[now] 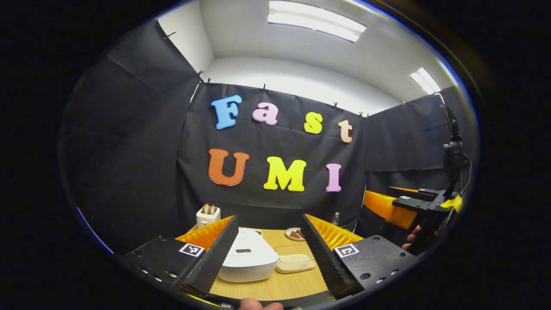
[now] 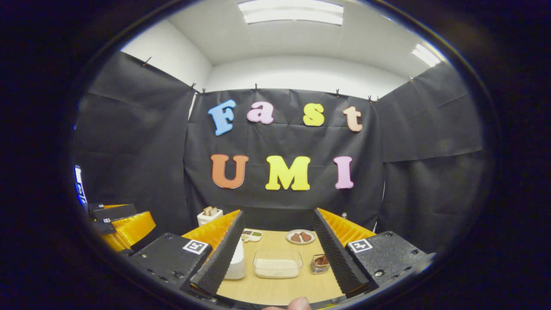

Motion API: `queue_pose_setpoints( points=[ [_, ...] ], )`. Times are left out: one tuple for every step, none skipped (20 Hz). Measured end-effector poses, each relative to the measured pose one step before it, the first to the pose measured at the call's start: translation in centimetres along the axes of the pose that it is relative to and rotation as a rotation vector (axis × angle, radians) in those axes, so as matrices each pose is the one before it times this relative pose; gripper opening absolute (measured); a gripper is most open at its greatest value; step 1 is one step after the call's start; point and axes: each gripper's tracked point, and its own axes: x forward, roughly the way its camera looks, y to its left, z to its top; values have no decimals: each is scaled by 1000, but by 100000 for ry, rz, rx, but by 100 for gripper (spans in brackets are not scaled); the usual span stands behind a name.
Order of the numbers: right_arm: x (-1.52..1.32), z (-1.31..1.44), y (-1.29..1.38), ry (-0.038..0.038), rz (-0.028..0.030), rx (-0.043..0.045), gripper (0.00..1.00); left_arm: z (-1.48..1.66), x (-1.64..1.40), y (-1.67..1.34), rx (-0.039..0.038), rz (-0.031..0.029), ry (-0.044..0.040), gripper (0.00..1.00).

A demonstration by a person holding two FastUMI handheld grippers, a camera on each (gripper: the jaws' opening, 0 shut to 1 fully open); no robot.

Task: Close the left gripper, press the button to open the rice cooker; take a wooden spoon from the chopstick holder with the right hand, scoop a spoonful of rice and pour it into the rice cooker, then put the wooden spoon back into the chopstick holder.

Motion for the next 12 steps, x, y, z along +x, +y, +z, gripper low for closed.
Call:
queue_pose_setpoints(
  points=[
    [-219,132,206,-30,494,-565,100,141,-54,90,355,197,-344,94],
    [-191,276,79,-389,173,-472,99,67,-89,-54,229,-165,-3,94],
    [-167,117,67,-360,125,-34,99,103,-59,-161,106,-277,391,94],
    [-53,-83,115,-418,273,287,100,-69,-160,-36,296,59,474,94],
    [-72,-69,92,-416,259,86,100,-145,-41,144,389,526,500,94],
    [20,-339,82,-88,369,-60,100,-812,157,-106,187,173,737,94],
    [-18,-338,182,606,809,65,100,-50,-117,-52,202,201,189,94],
    [2,-395,159,462,791,140,100,233,-69,-51,441,-88,-36,94],
    [72,-163,-60,46,243,327,100,86,170,-14,836,-110,-12,94],
    [161,-93,-182,58,-137,460,100,-108,136,-139,791,-238,547,94],
    [34,-78,1,5,194,606,100,-26,123,9,479,37,457,94],
    [188,-209,-46,342,180,320,99,-73,203,82,-101,151,121,94]
  ],
)
